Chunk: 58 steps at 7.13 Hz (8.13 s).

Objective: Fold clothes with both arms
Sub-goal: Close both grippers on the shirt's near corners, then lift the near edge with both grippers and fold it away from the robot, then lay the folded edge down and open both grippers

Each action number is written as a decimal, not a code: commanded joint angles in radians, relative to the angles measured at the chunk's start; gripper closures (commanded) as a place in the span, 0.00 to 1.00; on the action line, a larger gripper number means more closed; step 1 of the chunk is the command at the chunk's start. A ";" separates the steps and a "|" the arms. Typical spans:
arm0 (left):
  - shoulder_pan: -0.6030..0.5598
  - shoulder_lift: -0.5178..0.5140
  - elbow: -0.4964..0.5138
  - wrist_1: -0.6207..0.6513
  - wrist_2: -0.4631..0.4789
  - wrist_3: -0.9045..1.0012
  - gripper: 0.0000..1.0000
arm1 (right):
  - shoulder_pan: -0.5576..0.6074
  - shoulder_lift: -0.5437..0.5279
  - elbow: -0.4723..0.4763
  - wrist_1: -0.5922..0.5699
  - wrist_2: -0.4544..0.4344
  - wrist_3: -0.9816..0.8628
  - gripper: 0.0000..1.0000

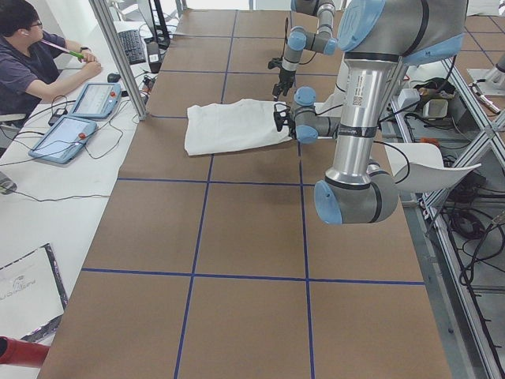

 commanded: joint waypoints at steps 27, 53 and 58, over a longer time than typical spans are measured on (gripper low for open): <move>-0.243 -0.146 -0.158 0.368 -0.186 0.176 1.00 | 0.107 0.223 0.159 -0.476 -0.049 -0.201 1.00; -0.491 -0.277 0.217 0.296 -0.183 0.713 0.00 | 0.213 0.457 -0.502 -0.050 -0.032 -0.696 0.00; -0.522 -0.273 0.191 0.302 -0.253 0.715 0.00 | 0.310 0.607 -0.910 0.223 -0.185 -0.755 0.00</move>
